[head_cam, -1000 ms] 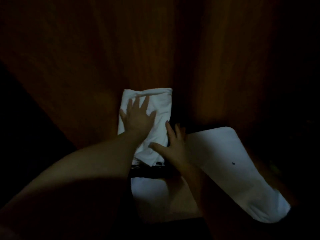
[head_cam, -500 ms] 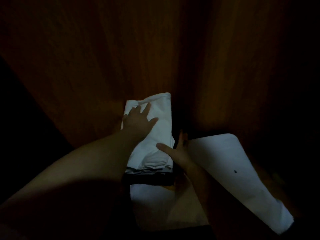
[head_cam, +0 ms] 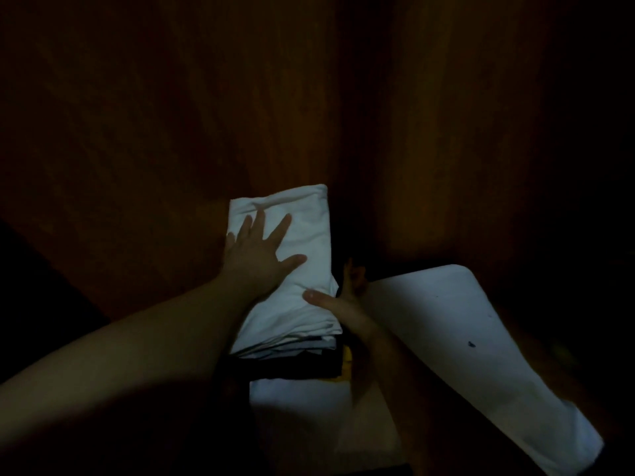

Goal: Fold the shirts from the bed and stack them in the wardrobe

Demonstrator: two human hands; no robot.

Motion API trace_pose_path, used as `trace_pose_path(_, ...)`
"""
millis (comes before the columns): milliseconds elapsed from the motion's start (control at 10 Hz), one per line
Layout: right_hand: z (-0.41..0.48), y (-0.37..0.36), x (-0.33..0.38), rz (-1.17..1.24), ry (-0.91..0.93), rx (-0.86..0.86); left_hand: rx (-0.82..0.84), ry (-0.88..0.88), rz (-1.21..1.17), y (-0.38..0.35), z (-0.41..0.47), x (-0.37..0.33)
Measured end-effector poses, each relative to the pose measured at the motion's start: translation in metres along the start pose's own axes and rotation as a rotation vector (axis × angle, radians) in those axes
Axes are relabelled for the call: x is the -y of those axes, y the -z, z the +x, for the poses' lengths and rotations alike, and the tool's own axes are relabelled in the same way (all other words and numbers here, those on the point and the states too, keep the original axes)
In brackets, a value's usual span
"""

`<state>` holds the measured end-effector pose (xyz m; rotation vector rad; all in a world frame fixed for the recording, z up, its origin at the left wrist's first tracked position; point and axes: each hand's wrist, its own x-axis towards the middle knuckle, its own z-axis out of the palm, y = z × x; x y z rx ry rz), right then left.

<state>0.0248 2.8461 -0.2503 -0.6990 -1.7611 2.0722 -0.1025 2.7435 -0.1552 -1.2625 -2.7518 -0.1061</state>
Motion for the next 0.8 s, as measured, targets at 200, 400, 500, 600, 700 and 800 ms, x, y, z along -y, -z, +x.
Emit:
trace_pose_path(200,-0.024,-0.003,0.019,-0.175,0.114,-0.110,-0.039,-0.024,0.045,0.008,-0.011,-0.014)
trace_pose_path(400,-0.020,-0.010,0.052,-0.492,0.255,0.032,0.125,-0.099,0.051,0.016,0.000,-0.007)
trace_pose_path(500,-0.016,-0.009,0.045,-0.682,0.243,0.040,0.201,-0.105,0.046,0.014,0.009,-0.006)
trace_pose_path(600,-0.019,-0.011,0.056,-0.824,0.215,-0.015,0.173,-0.059,-0.010,0.010,0.004,-0.010)
trace_pose_path(700,-0.032,-0.014,0.078,-0.778,0.173,-0.153,0.042,-0.015,-0.012,0.020,-0.002,-0.018)
trace_pose_path(800,-0.050,-0.016,0.109,-0.842,0.188,-0.228,-0.036,-0.029,-0.001,0.042,-0.009,-0.026)
